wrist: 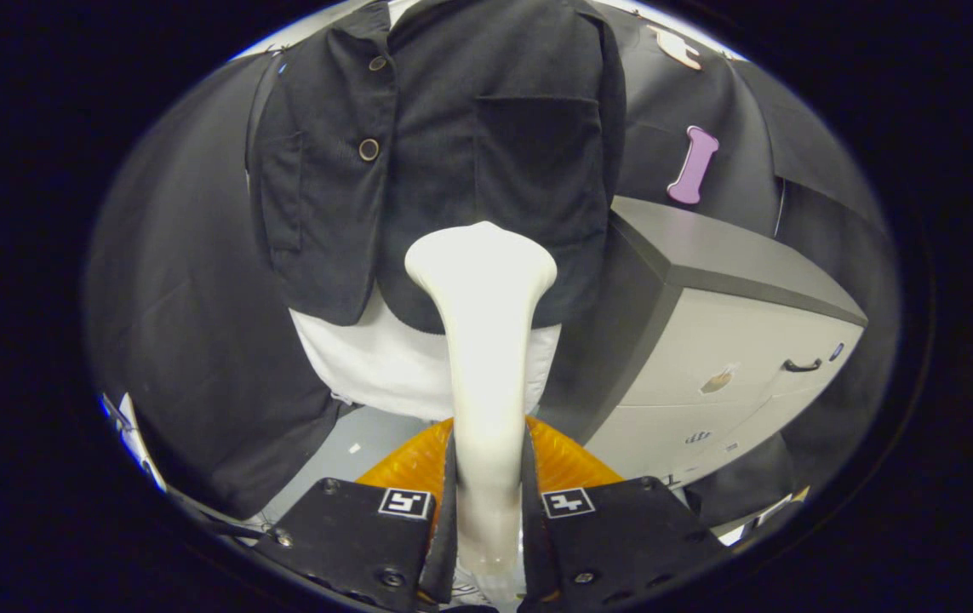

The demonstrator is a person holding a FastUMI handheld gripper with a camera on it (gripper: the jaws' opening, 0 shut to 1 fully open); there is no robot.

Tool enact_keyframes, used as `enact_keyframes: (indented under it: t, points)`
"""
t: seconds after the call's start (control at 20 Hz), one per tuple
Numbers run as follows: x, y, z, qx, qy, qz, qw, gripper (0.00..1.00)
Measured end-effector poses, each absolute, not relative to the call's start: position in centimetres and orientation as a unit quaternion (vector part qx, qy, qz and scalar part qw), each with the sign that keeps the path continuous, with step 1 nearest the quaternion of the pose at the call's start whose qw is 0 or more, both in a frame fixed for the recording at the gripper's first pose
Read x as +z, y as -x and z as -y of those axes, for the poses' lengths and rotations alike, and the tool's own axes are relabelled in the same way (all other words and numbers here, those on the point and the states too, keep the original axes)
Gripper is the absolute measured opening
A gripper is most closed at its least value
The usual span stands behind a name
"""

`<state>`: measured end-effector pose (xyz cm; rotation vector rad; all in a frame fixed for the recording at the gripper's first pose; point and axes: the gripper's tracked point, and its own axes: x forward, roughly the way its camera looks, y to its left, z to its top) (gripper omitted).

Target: Iron the clothes twice with a garment steamer, once on the left side and once on the right side.

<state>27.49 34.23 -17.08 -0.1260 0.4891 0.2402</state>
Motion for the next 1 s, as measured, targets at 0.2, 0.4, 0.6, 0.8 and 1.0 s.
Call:
enact_keyframes:
  t: [0.2, 0.4, 0.6, 0.8, 1.0]
  points:
    - [-15.7, -27.0, -34.4, 0.121, 0.052, -0.235, 0.963, 0.34]
    - [-11.8, -26.2, -34.4, 0.122, 0.042, -0.203, 0.971, 0.34]
    - [-6.3, -24.8, -34.9, 0.128, 0.035, -0.159, 0.978, 0.34]
    - [0.0, -23.1, -36.6, 0.142, 0.033, -0.108, 0.983, 0.34]
    - [6.5, -21.3, -39.8, 0.165, 0.018, -0.062, 0.984, 0.34]
